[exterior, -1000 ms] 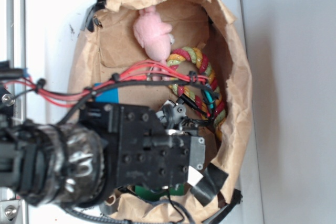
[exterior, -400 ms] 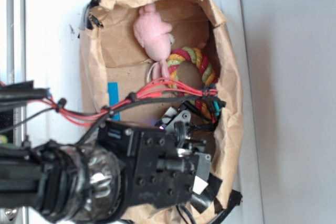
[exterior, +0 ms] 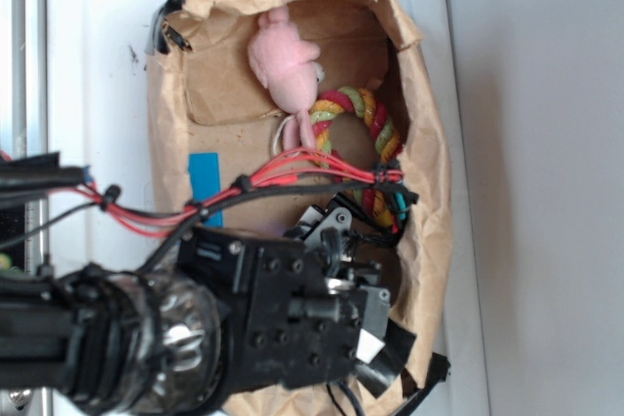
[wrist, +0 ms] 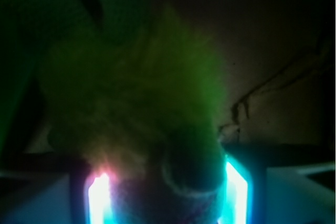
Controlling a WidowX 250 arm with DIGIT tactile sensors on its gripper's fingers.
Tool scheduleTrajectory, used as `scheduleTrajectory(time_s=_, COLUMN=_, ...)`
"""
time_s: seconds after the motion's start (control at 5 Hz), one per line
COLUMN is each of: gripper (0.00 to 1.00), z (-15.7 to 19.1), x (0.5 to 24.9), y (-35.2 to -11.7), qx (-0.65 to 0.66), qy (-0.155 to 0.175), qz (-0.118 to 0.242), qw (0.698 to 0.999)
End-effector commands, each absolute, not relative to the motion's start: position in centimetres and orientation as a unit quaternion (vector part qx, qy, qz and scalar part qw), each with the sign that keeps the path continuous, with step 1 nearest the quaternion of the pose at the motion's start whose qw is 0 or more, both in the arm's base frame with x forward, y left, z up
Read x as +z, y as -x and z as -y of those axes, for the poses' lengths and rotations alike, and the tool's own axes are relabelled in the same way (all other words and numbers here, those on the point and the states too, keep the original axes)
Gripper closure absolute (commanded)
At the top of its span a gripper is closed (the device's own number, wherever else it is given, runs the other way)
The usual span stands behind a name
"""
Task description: Grab the green animal.
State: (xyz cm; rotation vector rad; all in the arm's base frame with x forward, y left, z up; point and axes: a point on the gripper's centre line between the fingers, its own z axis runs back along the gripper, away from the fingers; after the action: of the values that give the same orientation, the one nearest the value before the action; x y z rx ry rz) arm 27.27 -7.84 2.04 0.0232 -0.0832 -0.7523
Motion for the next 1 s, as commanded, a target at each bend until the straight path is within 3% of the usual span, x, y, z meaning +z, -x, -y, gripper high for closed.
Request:
scheduleTrajectory(time_s=0.0, gripper=1.0, z=5.0, x=5.4, y=-29.1, qx=-0.266, qy=0.005, qz=0.05, qw=0.963)
scheduleTrajectory(time_s=0.2, gripper=1.0, z=3.1, x=6.0, y=-30.2, qx=-0.235, qy=0.012, qz=0.055, qw=0.97)
scheduleTrajectory(time_s=0.6, gripper=1.0, z=0.3, x=10.2, y=-29.7, qx=-0.148, qy=0.041, qz=0.099, qw=0.983)
scheduleTrajectory(time_s=0.8, gripper=1.0, z=-0.2, x=11.2, y=-29.7, qx=-0.125, qy=0.037, qz=0.117, qw=0.985)
